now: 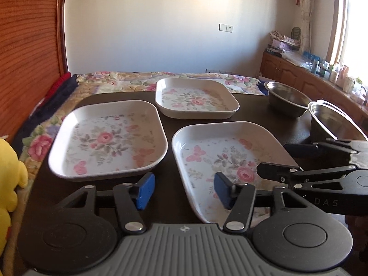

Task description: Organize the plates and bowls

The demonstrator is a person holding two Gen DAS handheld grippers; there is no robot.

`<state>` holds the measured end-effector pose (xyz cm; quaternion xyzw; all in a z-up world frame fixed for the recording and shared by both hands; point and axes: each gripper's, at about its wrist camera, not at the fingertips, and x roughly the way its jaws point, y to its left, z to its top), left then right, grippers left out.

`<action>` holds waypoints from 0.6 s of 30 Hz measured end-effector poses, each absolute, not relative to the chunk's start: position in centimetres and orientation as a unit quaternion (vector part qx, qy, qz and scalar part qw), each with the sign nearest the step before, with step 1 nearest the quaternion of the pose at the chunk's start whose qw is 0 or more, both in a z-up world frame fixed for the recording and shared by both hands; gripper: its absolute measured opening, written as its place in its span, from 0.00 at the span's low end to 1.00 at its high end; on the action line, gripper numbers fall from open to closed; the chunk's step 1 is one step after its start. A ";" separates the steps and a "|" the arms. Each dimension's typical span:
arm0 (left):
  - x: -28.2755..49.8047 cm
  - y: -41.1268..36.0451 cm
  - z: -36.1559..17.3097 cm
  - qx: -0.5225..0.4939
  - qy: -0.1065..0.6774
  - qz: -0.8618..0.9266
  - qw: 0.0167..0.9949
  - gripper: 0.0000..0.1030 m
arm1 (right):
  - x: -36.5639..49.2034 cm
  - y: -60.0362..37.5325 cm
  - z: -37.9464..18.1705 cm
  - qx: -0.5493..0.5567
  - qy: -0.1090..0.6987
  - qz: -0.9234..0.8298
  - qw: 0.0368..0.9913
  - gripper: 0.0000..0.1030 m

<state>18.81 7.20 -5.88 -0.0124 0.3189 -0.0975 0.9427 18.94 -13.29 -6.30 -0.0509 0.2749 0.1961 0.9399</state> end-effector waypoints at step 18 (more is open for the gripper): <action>19.2 7.3 -6.5 -0.035 0.324 -0.101 0.940 0.14 | 19.6 -15.0 -6.8 0.021 0.296 0.170 0.940 0.20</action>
